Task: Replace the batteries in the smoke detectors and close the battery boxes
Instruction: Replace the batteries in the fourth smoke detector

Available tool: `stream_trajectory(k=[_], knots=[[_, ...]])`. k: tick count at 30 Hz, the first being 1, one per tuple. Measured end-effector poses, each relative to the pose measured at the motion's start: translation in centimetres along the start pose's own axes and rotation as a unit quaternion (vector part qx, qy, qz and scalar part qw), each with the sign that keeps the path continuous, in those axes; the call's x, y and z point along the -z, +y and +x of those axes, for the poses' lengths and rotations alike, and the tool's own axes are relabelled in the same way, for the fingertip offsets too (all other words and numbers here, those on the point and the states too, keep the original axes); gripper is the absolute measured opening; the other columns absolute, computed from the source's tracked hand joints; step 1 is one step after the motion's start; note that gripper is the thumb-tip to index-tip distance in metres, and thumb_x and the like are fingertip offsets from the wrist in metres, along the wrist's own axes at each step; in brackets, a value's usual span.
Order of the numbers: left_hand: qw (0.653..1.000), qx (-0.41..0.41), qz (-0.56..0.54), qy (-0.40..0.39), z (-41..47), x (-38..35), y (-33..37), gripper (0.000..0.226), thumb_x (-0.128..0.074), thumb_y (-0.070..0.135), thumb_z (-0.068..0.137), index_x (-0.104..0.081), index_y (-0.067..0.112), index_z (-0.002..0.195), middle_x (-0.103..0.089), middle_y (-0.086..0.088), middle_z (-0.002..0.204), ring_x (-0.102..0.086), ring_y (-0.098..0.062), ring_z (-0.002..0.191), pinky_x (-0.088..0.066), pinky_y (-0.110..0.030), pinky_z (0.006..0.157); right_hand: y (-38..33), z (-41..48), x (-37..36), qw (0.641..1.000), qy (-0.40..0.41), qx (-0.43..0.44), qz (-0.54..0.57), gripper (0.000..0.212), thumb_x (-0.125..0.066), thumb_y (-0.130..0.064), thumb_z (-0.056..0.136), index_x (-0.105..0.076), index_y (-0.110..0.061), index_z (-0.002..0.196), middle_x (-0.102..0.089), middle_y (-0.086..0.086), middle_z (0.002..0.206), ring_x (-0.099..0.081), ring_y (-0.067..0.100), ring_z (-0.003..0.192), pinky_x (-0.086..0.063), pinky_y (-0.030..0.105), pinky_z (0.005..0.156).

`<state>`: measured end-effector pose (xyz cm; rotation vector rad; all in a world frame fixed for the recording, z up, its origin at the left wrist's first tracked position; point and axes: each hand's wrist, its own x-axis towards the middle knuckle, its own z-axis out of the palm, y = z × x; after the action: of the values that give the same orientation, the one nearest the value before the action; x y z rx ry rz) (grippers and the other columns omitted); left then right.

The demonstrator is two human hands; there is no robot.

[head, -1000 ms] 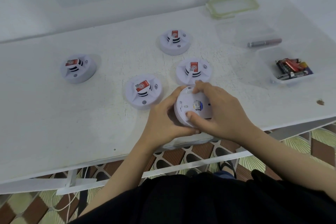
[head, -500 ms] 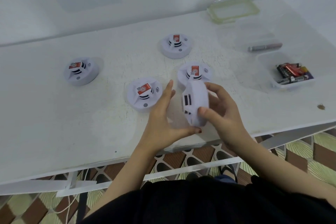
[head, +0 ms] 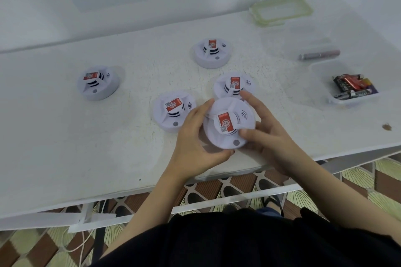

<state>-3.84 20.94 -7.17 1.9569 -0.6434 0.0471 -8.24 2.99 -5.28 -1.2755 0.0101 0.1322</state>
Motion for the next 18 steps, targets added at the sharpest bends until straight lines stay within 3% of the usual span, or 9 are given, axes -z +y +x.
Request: stream_trajectory(k=[5, 13, 18], knots=[[0.998, 0.045, -0.054, -0.003, -0.14, 0.04, 0.11, 0.089, -0.084, 0.034, 0.064, -0.04, 0.018, 0.14, -0.05, 0.005, 0.136, -0.049, -0.007, 0.128, -0.05, -0.023, 0.095, 0.32, 0.07, 0.18, 0.999, -0.023, 0.005, -0.025, 0.085, -0.065, 0.008, 0.071, -0.033, -0.024, 0.142, -0.065, -0.003, 0.121, -0.061, 0.018, 0.112, -0.052, 0.027, 0.084], [0.992, 0.085, -0.089, -0.04, 0.08, 0.26, -0.39, 0.101, -0.092, 0.011, 0.056, -0.04, 0.018, 0.142, -0.053, 0.001, 0.138, -0.051, -0.007, 0.128, -0.05, -0.028, 0.099, 0.26, 0.11, 0.41, 0.999, -0.021, 0.004, -0.042, 0.079, -0.066, 0.007, 0.07, -0.041, -0.028, 0.136, -0.065, 0.0, 0.119, -0.061, 0.02, 0.111, -0.053, 0.031, 0.085], [0.99, 0.096, -0.094, -0.049, 0.18, 0.29, -0.37, 0.101, -0.093, 0.008, 0.057, -0.041, 0.018, 0.143, -0.058, 0.005, 0.133, -0.055, -0.007, 0.123, -0.052, -0.031, 0.097, 0.31, 0.23, 0.45, 0.999, -0.023, 0.007, -0.045, 0.078, -0.065, 0.008, 0.07, -0.041, -0.029, 0.135, -0.066, -0.003, 0.117, -0.062, 0.02, 0.11, -0.054, 0.032, 0.085]])
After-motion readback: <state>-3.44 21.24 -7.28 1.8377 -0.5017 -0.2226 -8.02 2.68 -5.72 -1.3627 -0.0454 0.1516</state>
